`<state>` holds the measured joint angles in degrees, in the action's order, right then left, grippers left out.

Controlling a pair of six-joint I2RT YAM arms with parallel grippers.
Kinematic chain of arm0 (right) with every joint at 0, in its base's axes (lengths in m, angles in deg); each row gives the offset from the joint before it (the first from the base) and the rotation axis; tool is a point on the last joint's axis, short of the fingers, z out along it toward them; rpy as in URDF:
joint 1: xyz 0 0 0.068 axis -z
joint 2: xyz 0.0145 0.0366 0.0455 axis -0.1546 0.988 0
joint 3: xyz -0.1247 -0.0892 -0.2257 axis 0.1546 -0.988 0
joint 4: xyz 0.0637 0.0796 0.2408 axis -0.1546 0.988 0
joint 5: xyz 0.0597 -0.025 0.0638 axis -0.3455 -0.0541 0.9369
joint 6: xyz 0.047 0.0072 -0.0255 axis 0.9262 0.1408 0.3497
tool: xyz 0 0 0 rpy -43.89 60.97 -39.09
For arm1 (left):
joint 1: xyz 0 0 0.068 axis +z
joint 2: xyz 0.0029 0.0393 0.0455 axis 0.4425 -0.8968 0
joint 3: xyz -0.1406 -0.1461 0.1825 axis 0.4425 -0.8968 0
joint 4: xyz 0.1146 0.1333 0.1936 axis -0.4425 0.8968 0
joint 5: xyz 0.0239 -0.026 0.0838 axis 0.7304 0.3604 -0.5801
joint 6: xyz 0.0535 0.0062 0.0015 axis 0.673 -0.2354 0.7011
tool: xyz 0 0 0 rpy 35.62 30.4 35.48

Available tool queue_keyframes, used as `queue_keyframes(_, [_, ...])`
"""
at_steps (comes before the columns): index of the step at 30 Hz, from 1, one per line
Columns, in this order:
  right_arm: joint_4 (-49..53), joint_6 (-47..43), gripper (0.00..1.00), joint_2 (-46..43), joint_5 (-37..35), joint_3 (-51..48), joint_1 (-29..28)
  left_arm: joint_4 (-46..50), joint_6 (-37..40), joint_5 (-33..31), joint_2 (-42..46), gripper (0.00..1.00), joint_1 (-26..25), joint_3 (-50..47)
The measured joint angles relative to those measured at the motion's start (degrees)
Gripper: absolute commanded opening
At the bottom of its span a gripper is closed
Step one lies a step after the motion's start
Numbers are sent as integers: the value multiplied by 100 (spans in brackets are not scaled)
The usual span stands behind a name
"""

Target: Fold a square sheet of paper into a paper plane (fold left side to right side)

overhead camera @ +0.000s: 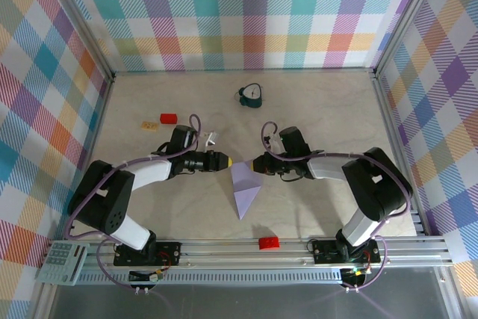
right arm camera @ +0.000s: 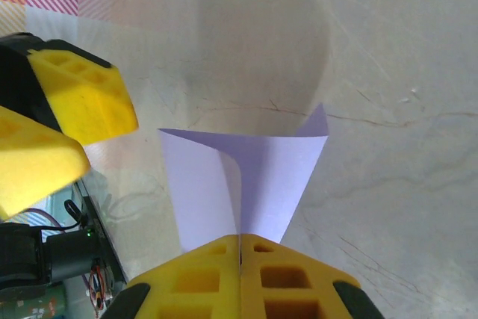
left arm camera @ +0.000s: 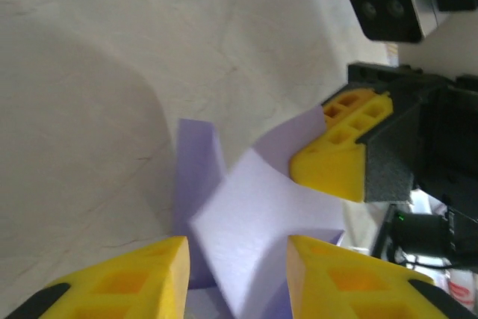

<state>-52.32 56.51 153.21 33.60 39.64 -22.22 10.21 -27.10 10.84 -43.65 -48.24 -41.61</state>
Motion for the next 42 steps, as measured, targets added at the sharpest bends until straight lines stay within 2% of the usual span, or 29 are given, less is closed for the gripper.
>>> queue_keyframes(4, [-116,260,0,-46,-85,-76,2,562,195,-673,748,50,-85,2])
queue_keyframes(7, [-111,461,0,-120,-149,-81,2,966,382,-1325,1606,53,-385,7])
queue_keyframes(11, [-37,741,0,-254,-256,-76,2,1480,581,-2253,2398,54,-1285,70])
queue_keyframes(15, [304,927,0,-389,-437,15,2,2037,662,-3152,2509,54,-2312,160])
queue_keyframes(20, [704,1104,0,-409,-660,332,2,2682,682,-4291,1714,54,-3665,664])
queue_keyframes(25, [881,1300,0,-404,-785,485,2,2981,678,-5112,483,54,-4433,1453])
queue_keyframes(32, [918,1462,0,-326,-831,492,2,3375,566,-5934,-586,55,-4734,2170])
queue_keyframes(39, [911,1526,0,-299,-828,492,2,3694,374,-6387,-1132,53,-4739,2441])
queue_keyframes(42, [901,1543,0,-289,-828,492,2,3788,286,-6522,-1235,49,-4739,2476])
